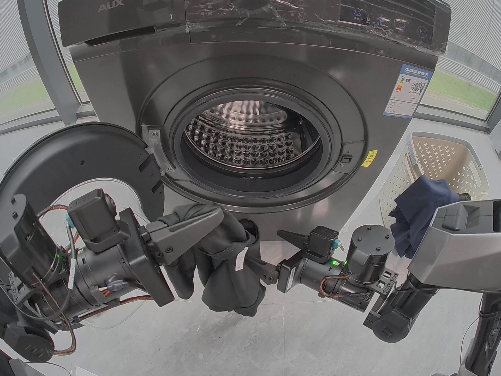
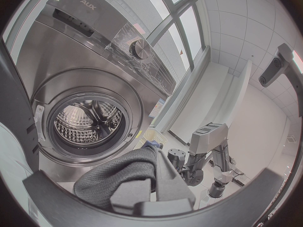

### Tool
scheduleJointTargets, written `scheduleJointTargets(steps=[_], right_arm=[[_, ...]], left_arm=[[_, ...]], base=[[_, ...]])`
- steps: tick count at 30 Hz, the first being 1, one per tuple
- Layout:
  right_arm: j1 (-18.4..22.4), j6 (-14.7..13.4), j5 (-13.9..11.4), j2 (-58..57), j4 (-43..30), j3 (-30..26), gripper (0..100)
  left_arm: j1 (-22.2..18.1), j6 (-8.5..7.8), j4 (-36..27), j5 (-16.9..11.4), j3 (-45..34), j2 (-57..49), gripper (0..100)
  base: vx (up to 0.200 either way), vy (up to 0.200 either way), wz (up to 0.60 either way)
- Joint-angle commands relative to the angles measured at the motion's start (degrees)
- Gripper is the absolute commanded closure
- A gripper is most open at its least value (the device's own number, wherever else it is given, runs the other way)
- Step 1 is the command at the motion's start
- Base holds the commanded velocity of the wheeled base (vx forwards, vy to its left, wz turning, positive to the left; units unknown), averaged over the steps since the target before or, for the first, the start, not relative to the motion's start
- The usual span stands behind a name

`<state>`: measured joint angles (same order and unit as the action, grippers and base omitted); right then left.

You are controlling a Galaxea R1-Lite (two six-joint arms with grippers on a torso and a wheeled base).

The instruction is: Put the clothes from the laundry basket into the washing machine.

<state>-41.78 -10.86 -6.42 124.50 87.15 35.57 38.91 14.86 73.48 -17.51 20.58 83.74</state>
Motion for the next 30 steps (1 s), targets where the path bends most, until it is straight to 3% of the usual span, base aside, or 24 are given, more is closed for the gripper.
scheduleJointTargets(steps=[1, 11, 30], right_arm=[[-0.32, -0.04, 0.01, 0.04, 0.04, 0.20, 0], [-2.08, -0.21, -0.52, 0.39, 0.21, 0.46, 0], [-4.19, -0.92, -1.84, 4.17, 1.36, 7.05, 0]], left_arm=[[0.02, 0.08, -0.01, -0.07, -0.01, -0.24, 100], [0.02, 0.08, -0.01, -0.16, 0.08, -0.59, 100], [-0.50, 0.34, 0.17, 0.28, 1.57, 0.02, 100]], base=[[0.000, 0.000, 0.00], [0.000, 0.000, 0.00], [0.000, 0.000, 0.00]])
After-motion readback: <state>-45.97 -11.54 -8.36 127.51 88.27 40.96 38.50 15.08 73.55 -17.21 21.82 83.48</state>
